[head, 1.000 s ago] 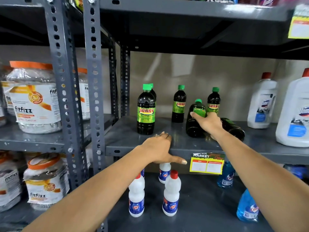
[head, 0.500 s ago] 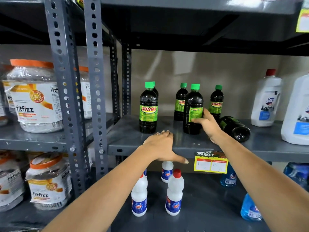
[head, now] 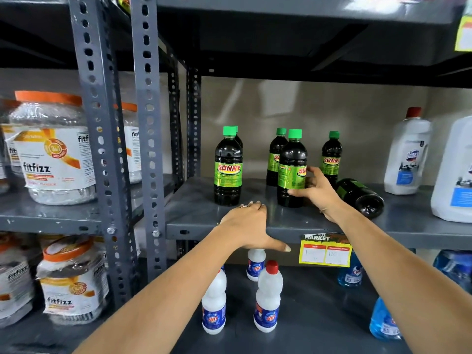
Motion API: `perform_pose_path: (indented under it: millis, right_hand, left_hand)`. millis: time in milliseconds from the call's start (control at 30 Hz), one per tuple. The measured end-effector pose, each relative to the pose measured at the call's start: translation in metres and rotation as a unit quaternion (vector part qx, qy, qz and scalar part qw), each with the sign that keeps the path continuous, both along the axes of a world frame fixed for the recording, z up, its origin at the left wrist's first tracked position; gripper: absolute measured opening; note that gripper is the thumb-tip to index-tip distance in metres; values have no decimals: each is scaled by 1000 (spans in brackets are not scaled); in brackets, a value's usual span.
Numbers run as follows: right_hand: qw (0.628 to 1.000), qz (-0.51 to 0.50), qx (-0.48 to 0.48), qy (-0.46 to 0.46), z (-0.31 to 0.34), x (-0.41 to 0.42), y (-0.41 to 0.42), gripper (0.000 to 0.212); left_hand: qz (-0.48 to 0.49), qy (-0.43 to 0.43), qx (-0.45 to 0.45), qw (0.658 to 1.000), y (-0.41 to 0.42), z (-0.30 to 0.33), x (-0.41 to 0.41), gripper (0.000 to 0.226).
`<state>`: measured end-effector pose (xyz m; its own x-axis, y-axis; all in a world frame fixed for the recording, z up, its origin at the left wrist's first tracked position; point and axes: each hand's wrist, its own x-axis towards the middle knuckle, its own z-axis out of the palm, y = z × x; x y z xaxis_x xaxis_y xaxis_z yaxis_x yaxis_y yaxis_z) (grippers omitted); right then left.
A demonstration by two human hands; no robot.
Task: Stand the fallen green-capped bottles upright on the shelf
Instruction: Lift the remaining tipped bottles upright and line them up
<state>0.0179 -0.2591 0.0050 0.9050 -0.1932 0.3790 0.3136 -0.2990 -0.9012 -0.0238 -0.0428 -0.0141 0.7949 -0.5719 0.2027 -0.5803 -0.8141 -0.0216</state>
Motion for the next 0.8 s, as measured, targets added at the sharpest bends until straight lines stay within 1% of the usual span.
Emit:
perform_pose_path:
  millis: [100,200,333,467,533,733,800]
  right_hand:
    - [1000,26,9,13,-1,2,-3,81]
    - [1000,3,-10,9,-2,1,0,82]
    - [1000,17,-2,21,-1,2,-2,81]
    - [999,-11,-33,10,-1,-4,2,89]
    - [999,-15,-43,5,0,-6,5,89]
    - [997,-13,-76,2,0,-13,7,65]
    - [997,-16,-81,-1,0,-13,7,63]
  left_hand:
    - [-2,0,0,1000,-1,0,-1,120]
    - [-2,-2,-3,1000,0,-1,-1,118]
    - [1,-1,-1,1000,0,-1,0,118]
    - [1,-1,-2,1000,0,-1,-1,118]
    - [2,0,-2,1000,0,-1,-1,119]
    - [4,3,-4,1000,0,-1,-1,118]
    - [5,3,-9,1000,0,-1,0,118]
